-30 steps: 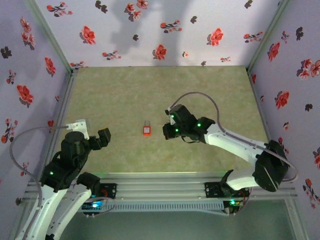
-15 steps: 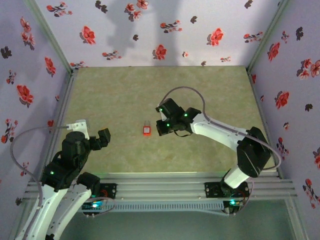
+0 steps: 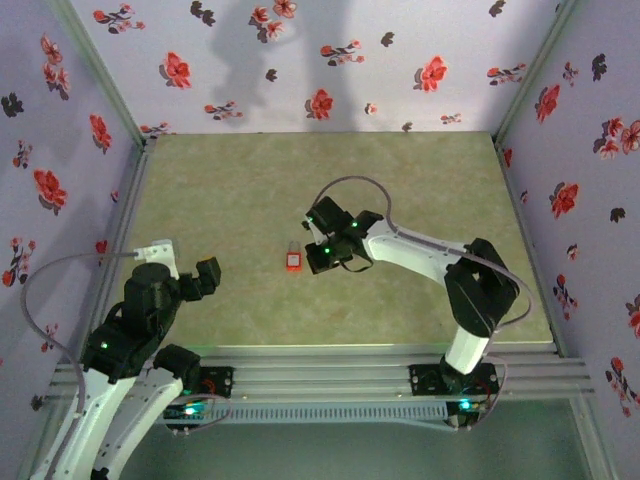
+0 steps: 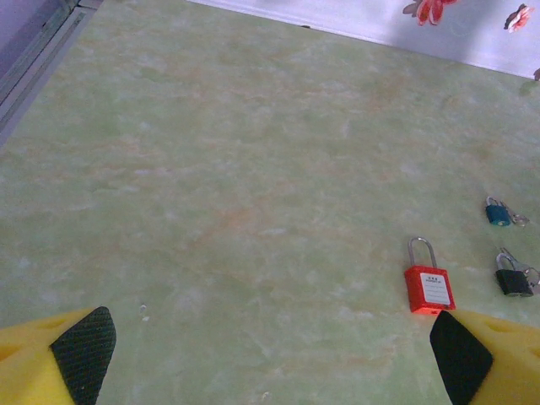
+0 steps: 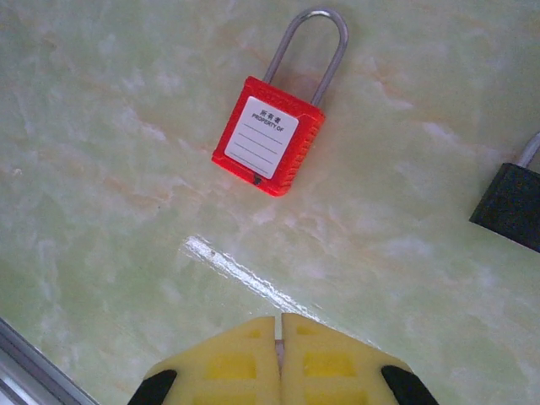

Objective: Lock with the key

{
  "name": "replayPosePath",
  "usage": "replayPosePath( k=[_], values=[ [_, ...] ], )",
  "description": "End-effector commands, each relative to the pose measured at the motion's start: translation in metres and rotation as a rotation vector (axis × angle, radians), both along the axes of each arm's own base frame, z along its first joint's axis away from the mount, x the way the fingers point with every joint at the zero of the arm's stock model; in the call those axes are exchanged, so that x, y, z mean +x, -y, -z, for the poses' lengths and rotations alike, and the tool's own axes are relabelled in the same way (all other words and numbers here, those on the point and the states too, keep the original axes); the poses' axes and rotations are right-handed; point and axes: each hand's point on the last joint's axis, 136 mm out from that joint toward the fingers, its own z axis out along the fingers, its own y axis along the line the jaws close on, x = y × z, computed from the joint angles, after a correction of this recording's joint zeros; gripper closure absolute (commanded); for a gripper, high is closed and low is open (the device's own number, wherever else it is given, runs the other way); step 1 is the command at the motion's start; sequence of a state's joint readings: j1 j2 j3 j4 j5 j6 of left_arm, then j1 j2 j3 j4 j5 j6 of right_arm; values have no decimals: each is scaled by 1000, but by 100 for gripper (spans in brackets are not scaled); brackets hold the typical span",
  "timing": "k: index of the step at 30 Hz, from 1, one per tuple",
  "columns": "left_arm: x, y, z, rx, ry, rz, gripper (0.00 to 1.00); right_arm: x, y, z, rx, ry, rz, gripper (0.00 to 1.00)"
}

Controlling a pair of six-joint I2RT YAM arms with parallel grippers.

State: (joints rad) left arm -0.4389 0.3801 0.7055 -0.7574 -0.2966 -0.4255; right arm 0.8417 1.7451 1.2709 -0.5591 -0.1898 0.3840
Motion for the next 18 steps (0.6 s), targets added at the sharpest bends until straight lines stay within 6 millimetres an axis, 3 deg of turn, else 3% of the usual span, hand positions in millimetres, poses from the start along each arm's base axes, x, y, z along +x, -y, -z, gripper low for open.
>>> replayPosePath(
  k=[1,18],
  values=[
    [0,-3,5,44,-12,-3,0,5,-4,2,2,-14,-15,100],
    [0,-3,6,49,-17,-1,0,33,-18,31,51,-65,53,100]
  ],
)
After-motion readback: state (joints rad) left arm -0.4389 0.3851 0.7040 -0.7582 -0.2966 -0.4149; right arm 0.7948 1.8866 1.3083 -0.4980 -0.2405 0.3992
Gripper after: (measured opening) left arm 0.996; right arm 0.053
